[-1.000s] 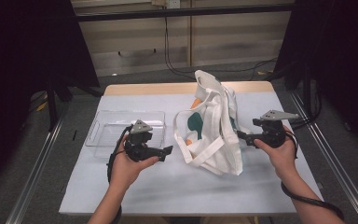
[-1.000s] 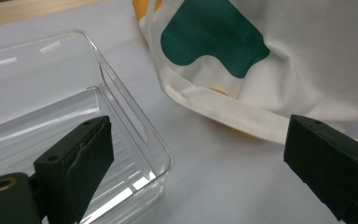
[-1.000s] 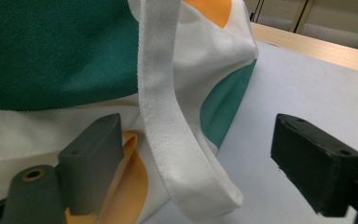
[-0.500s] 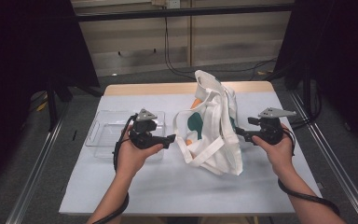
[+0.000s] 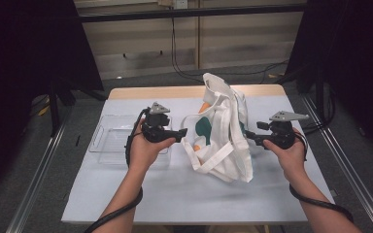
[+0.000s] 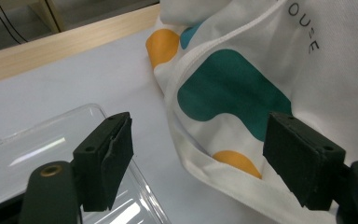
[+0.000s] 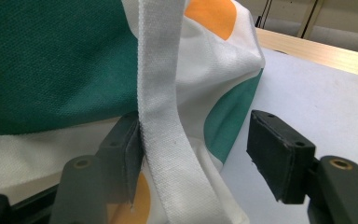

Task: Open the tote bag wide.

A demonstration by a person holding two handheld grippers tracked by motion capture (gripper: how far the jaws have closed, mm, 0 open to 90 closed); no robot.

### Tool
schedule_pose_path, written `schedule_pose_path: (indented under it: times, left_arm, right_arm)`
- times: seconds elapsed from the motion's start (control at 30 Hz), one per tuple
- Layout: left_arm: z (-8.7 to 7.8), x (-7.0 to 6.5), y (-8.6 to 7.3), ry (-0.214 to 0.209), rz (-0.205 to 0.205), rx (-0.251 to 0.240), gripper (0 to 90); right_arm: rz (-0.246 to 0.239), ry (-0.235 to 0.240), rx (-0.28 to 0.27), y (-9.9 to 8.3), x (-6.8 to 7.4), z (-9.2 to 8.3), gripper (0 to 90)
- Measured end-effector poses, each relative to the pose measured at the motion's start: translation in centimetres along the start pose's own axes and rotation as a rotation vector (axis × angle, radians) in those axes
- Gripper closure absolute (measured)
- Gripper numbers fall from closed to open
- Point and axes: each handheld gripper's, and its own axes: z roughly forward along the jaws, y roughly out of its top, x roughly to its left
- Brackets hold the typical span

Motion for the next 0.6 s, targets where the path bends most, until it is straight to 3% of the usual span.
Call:
schedule_pose_path:
  times: [0.07, 0.1, 0.2, 0.23, 0.37, 0.4, 0.5, 0.57, 0.6]
  left_arm:
    - [0.3, 0.0, 0.3, 0.009, 0.014, 0.002, 24.1]
    - [0.6, -0.2, 0.4, 0.007, -0.008, -0.017, 24.2]
    - [0.9, -0.2, 0.8, 0.004, 0.012, -0.012, 24.2]
    - [1.1, -0.3, 1.0, 0.011, 0.0, -0.015, 24.2]
    - [1.4, -0.3, 1.4, 0.014, 0.034, -0.007, 24.2]
    - [1.6, -0.5, 1.5, 0.018, 0.009, -0.022, 24.2]
    - [1.9, -0.5, 1.7, 0.013, 0.039, -0.017, 24.2]
    - [2.2, -0.7, 1.8, 0.013, 0.029, -0.033, 24.2]
    - [2.2, -0.6, 1.9, 0.009, 0.055, -0.013, 24.3]
  right_arm:
    - [-0.001, -0.001, -0.006, 0.0, -0.1, 0.0, 38.6]
    - [-0.005, 0.004, -0.007, 0.0, -0.1, -0.1, 39.0]
    - [0.002, 0.002, -0.009, 0.1, -0.1, -0.1, 39.8]
    - [0.005, 0.001, -0.01, 0.1, -0.2, -0.1, 39.9]
    - [0.012, 0.01, -0.011, 0.0, -0.4, -0.1, 41.0]
    - [0.012, 0.011, -0.011, 0.0, -0.4, -0.2, 42.0]
    - [0.011, 0.009, -0.009, 0.0, -0.5, -0.2, 43.1]
    - [0.011, 0.013, -0.012, 0.0, -0.5, -0.2, 43.4]
    - [0.015, 0.019, -0.015, 0.0, -0.4, -0.2, 43.5]
